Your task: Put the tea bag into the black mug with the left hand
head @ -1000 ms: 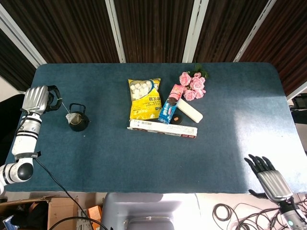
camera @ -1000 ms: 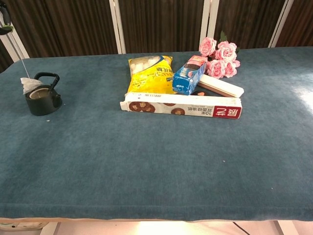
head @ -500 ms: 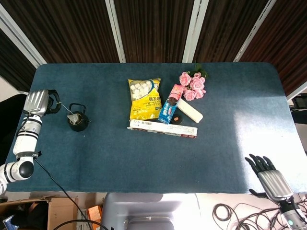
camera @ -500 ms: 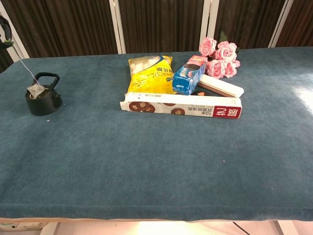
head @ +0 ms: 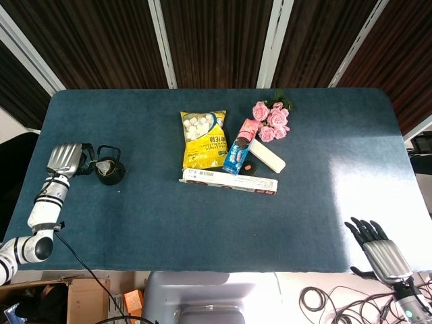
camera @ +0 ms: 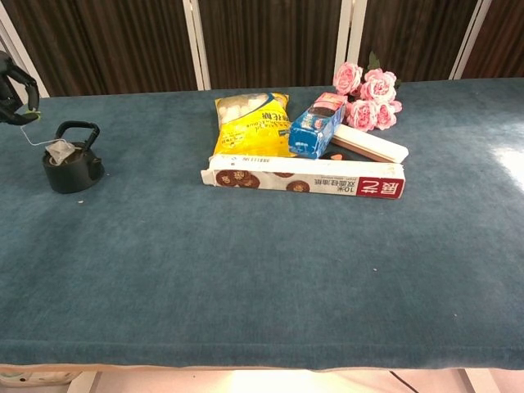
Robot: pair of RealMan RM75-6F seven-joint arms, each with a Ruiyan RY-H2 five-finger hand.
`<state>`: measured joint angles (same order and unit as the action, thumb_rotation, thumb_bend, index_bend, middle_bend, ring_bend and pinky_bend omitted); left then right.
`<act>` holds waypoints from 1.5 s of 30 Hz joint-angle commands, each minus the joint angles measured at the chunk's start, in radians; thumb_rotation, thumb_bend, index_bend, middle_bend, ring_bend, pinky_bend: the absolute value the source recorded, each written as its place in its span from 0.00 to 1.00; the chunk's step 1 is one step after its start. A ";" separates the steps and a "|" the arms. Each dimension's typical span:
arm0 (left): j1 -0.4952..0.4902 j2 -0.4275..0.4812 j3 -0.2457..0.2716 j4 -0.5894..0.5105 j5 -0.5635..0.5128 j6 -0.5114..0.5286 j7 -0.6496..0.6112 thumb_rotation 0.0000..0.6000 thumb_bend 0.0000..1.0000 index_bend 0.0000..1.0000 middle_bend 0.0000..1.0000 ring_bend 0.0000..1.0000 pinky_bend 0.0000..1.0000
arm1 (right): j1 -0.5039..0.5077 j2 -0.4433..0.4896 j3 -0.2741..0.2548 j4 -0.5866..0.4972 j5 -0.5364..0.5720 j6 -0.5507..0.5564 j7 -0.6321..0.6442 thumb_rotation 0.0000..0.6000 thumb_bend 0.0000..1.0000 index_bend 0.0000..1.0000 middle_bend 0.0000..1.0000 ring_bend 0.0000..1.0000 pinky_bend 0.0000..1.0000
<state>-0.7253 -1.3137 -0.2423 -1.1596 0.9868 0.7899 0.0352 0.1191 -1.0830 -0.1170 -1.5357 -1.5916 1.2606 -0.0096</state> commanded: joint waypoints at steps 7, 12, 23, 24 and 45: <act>0.076 0.011 0.079 -0.074 0.143 0.068 -0.068 1.00 0.47 0.61 0.97 0.98 1.00 | 0.001 -0.002 -0.005 -0.003 -0.009 -0.001 -0.007 1.00 0.11 0.00 0.00 0.00 0.00; 0.076 -0.008 0.093 -0.042 0.156 0.041 -0.082 1.00 0.37 0.44 0.97 0.97 1.00 | -0.002 0.000 -0.006 -0.005 -0.015 0.007 -0.003 1.00 0.11 0.00 0.00 0.00 0.00; 0.062 0.005 0.102 -0.053 0.158 -0.030 -0.095 1.00 0.21 0.18 0.97 0.97 1.00 | -0.002 0.004 -0.005 -0.003 -0.015 0.007 0.005 1.00 0.11 0.00 0.00 0.00 0.00; 0.060 0.003 0.098 -0.051 0.156 -0.029 -0.096 1.00 0.23 0.18 0.97 0.97 1.00 | -0.002 0.004 -0.006 -0.003 -0.015 0.007 0.006 1.00 0.11 0.00 0.00 0.00 0.00; 0.022 -0.035 0.111 0.035 0.071 -0.142 -0.021 0.97 0.33 0.19 0.97 0.97 1.00 | -0.006 0.008 -0.006 0.001 -0.019 0.015 0.015 1.00 0.11 0.00 0.00 0.00 0.00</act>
<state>-0.7018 -1.3454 -0.1333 -1.1299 1.0599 0.6509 0.0096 0.1133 -1.0754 -0.1229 -1.5353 -1.6103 1.2759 0.0049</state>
